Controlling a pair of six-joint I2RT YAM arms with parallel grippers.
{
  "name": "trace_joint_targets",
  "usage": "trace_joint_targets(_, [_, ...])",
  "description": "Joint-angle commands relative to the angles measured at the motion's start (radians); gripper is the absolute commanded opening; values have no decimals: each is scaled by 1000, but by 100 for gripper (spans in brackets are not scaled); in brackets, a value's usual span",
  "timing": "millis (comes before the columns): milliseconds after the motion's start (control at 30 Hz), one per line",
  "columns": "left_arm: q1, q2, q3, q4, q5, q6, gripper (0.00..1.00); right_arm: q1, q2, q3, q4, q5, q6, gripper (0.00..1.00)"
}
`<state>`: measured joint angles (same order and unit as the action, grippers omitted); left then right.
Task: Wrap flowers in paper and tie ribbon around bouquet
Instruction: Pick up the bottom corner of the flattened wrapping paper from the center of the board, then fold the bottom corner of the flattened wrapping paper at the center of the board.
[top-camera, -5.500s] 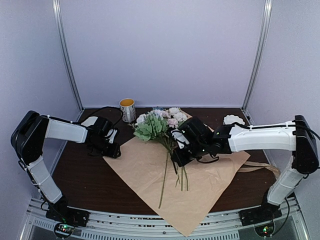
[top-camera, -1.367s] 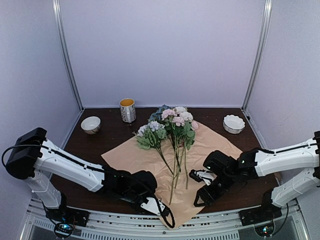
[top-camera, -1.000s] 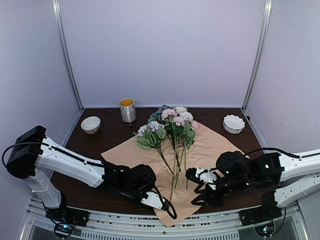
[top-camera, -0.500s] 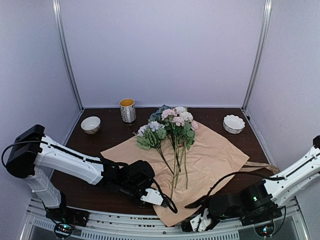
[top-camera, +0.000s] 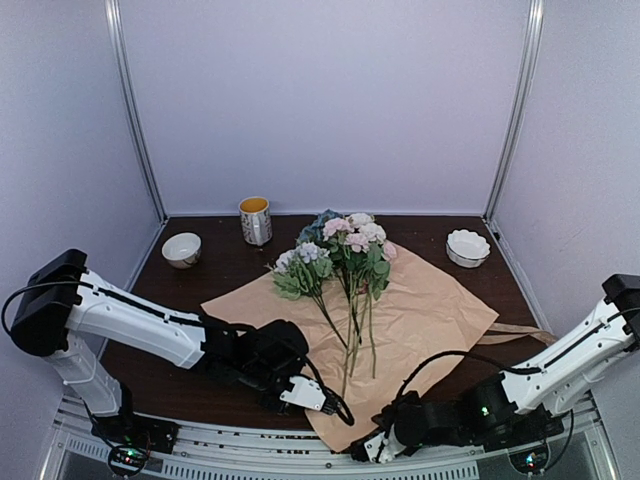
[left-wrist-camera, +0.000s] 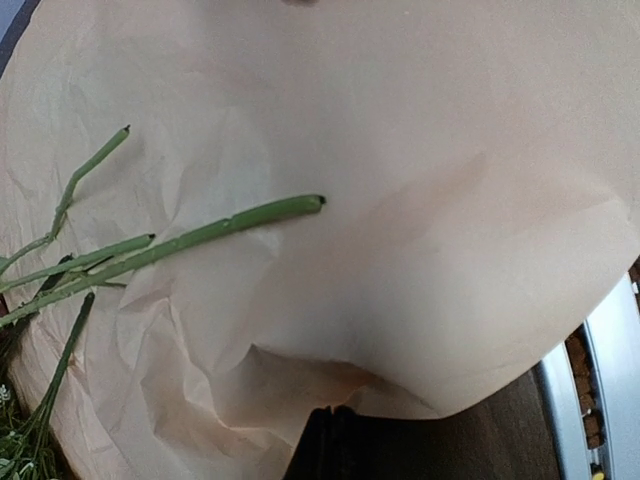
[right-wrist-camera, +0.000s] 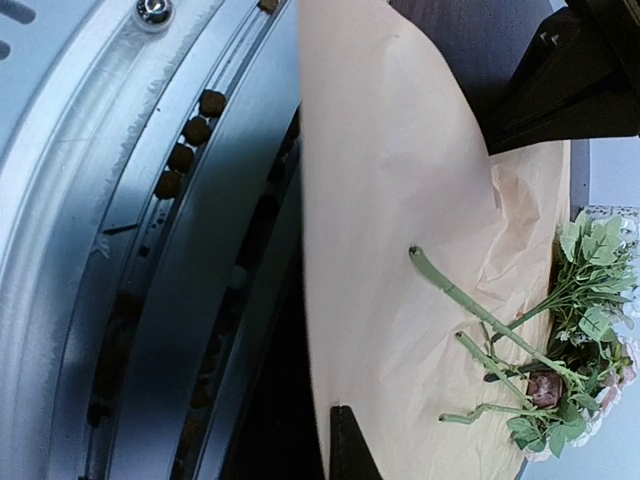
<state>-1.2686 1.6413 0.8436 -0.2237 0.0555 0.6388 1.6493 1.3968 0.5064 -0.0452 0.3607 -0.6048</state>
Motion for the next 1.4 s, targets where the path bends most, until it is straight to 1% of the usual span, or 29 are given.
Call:
trace_joint_targets(0, [13,-77,38,-65,-5,-47,23,7,-54,28,-88,5,5,0])
trace_joint_targets(67, [23,-124,42,-112,13,-61,42,7,-58,32,-115,-7,3,0])
trace_joint_targets(100, [34,-150,48,-137,37,-70,48,9,-58,34,-120,-6,1,0])
trace_joint_targets(133, [53,-176,57,-161,77,-85,52,9,-58,35,-125,-7,-4,0])
trace_joint_targets(200, [105,-218,79,-188,208,-121,56,9,-56,38,-131,-13,-18,0])
trace_joint_targets(233, [125,-230,77,-171,240,-137,56,10,-55,39,-136,-19,-25,0])
trace_joint_targets(300, [135,-224,61,-71,164,-180,53,10,-53,43,-146,-24,-31,0])
trace_joint_targets(333, [135,-201,66,-20,116,-200,48,11,-54,48,-153,-25,-30,0])
trace_joint_targets(433, [134,-69,136,-62,90,-206,39,12,-73,45,-173,-24,-27,0])
trace_joint_targets(500, [134,2,163,-88,67,-209,36,13,-104,33,-173,-52,-26,0])
trace_joint_targets(600, [133,46,135,-55,34,-185,36,11,-167,7,-163,-130,-19,0])
trace_joint_targets(700, [134,78,121,-48,31,-166,35,-12,-225,-17,-131,-204,18,0])
trace_joint_targets(800, [133,106,115,-47,28,-167,34,-81,-258,-17,-130,-296,82,0])
trace_joint_targets(933, [133,96,84,-17,43,-182,34,-171,-250,8,-147,-414,157,0])
trace_joint_targets(1033, [136,50,63,12,44,-197,37,-211,-224,27,-138,-440,183,0])
trace_joint_targets(1200, [141,-113,-3,81,82,-226,51,-301,-207,77,-182,-503,200,0])
trace_joint_targets(1233, [141,-156,-18,93,105,-229,53,-318,-204,85,-193,-506,199,0])
trace_joint_targets(1300, [138,-225,-47,114,163,-232,59,-348,-203,100,-211,-522,193,0])
trace_joint_targets(1367, [99,-253,-63,115,167,-217,64,-369,-197,114,-241,-533,178,0])
